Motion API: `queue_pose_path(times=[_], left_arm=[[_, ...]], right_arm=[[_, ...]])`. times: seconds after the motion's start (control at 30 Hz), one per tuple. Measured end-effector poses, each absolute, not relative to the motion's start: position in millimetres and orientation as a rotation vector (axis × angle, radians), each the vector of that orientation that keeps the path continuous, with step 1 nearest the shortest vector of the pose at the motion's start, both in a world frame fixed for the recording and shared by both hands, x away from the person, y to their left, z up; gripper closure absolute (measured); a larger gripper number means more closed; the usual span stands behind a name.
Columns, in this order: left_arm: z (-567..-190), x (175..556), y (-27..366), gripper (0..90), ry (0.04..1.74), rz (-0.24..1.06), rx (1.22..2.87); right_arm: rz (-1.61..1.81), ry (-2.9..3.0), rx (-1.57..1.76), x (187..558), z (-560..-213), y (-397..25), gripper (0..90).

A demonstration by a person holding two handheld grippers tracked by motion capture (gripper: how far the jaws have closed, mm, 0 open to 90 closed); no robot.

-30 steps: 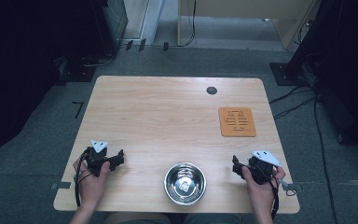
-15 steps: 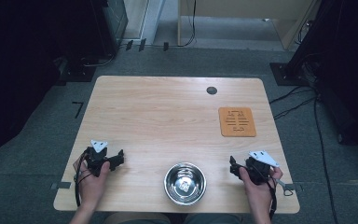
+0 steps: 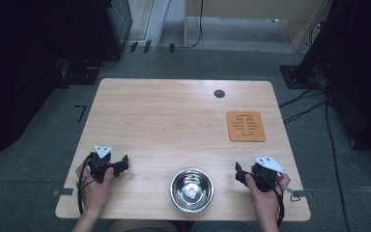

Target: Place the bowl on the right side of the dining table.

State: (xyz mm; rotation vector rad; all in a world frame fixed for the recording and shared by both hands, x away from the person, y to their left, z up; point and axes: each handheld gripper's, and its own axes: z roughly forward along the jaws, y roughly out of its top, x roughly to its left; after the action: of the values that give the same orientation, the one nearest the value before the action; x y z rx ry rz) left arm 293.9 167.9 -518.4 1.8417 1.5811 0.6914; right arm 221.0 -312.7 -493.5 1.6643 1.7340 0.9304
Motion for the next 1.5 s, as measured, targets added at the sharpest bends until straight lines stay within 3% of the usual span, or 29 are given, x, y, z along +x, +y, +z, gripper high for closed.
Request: queue_pose_path(times=[1.5], left_arm=[[-518, 294, 168, 13.5, 1.581, 0.692, 1.842]], right_arm=[[0.974, 1.803, 1.602, 217, -491, -287, 12.9]])
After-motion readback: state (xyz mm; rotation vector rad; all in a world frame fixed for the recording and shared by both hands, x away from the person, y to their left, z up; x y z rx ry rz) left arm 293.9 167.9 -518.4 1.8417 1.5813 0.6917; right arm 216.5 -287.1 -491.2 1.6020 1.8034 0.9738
